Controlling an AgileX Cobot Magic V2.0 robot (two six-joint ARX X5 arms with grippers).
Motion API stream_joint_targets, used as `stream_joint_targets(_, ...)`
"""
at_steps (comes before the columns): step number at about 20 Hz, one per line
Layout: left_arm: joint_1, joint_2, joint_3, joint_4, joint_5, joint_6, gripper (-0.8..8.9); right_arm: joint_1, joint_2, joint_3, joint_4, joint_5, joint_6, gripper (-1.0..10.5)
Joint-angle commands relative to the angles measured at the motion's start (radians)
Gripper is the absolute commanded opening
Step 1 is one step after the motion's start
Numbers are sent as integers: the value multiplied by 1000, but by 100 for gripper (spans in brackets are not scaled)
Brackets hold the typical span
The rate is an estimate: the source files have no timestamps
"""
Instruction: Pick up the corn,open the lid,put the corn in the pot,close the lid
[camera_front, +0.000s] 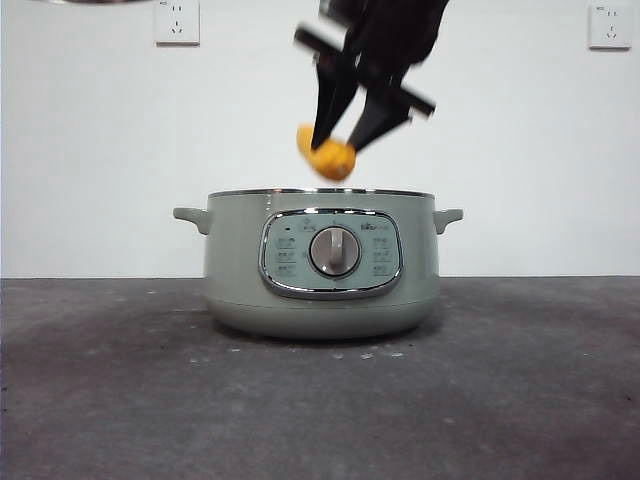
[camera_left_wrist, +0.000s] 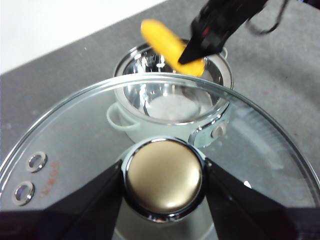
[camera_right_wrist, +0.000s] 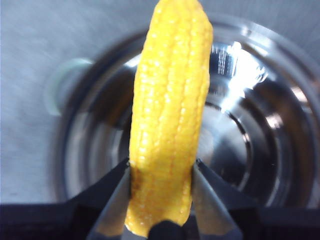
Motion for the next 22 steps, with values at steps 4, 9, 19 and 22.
stream_joint_targets(4, 3, -77, 13, 39, 11, -28, -6, 2, 128, 10, -5, -4, -9, -13)
stream_joint_targets(9, 3, -82, 13, 24, 12, -29, -6, 2, 170, 11, 7, -2, -8, -13)
stream_joint_targets(19, 3, -82, 13, 20, 12, -28, -6, 2, 215, 11, 29, 16, -6, -2)
stream_joint_targets(22, 3, -82, 13, 20, 12, -28, -6, 2, 214, 11, 29, 16, -6, 292)
